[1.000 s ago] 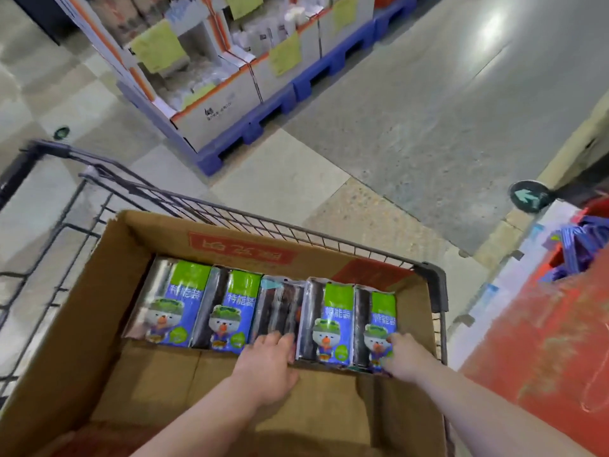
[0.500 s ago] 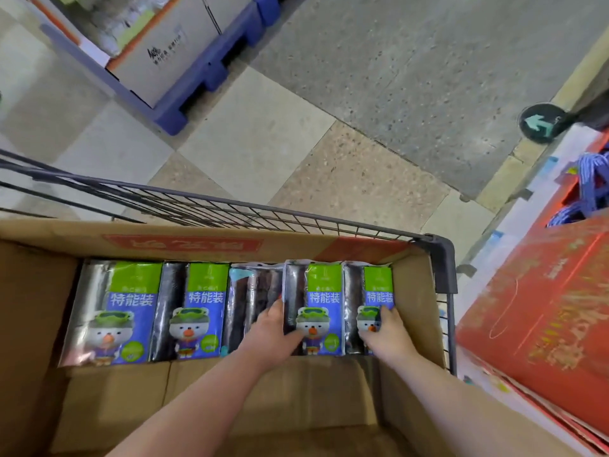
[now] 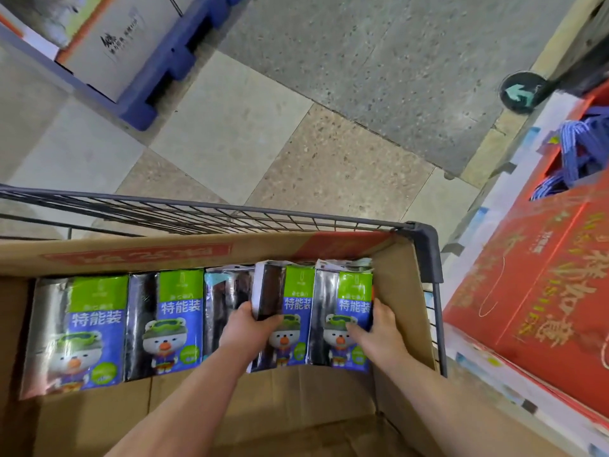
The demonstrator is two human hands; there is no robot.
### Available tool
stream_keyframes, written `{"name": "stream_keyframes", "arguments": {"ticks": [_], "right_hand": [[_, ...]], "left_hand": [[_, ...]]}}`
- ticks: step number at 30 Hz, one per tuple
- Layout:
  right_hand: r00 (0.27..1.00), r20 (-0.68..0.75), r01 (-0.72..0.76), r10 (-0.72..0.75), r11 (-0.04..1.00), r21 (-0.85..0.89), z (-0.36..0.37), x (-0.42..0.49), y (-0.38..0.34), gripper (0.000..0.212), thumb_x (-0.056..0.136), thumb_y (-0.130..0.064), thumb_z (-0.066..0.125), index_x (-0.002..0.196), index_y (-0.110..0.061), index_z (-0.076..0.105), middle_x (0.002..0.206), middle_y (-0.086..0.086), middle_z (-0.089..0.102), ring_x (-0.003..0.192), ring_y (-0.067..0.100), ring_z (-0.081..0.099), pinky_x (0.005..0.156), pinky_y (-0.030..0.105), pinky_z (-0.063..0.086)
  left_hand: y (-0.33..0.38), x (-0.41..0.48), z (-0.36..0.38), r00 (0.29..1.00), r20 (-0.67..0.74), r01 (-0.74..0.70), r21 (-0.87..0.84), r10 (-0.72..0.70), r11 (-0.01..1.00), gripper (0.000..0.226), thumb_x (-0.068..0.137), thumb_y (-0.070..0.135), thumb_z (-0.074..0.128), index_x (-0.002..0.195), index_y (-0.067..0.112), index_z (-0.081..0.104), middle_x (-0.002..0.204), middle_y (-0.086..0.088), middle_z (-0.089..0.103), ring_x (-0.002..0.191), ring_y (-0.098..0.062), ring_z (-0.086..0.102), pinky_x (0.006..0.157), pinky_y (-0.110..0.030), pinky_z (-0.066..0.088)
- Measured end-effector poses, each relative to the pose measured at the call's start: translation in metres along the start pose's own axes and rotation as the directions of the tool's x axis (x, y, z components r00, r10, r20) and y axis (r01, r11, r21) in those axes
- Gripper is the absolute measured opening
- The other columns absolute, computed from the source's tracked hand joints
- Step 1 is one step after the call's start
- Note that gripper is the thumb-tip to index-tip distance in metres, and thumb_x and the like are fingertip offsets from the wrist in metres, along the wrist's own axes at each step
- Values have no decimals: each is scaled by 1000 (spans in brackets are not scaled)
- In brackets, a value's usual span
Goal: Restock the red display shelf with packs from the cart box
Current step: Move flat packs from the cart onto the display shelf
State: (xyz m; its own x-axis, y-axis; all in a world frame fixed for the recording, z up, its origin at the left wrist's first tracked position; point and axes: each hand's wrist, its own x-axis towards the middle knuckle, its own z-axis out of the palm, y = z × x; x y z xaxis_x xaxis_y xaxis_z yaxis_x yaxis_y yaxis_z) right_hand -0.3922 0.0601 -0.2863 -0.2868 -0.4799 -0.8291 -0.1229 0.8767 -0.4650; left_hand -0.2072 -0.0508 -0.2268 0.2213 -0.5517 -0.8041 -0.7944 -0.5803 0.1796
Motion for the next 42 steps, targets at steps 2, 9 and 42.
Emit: {"name": "stream_keyframes", "arguments": {"ticks": [2,9,42], "right_hand": [[997,7,-75,74,991,109,3,2,0,39,82,-28,72,116,-18,55,119,6,61,109,24,58,96,32,44],[981,140,-169,134,945,281,8,-9,-2,31,77,-18,79,93,-18,52,96,2,62,79,13,59,62,22,46],[894,-425,383,-142,734,561,2,-271,-18,19,80,-19,76,91,-7,67,71,3,72,54,11,67,44,16,46]], "left_hand": [[-3,-4,-1,1000,5,-7,-12,7,1000,25,82,26,73,92,13,54,85,-3,61,77,-19,57,61,-29,43],[-33,-21,-14,999,37,9,2,-9,1000,33,81,19,73,106,11,53,92,-4,63,80,-18,59,59,-27,43],[-94,-175,-112,813,156,-395,-560,561,728,14,90,17,65,102,13,59,93,-14,71,81,-30,68,64,-38,56]]}}
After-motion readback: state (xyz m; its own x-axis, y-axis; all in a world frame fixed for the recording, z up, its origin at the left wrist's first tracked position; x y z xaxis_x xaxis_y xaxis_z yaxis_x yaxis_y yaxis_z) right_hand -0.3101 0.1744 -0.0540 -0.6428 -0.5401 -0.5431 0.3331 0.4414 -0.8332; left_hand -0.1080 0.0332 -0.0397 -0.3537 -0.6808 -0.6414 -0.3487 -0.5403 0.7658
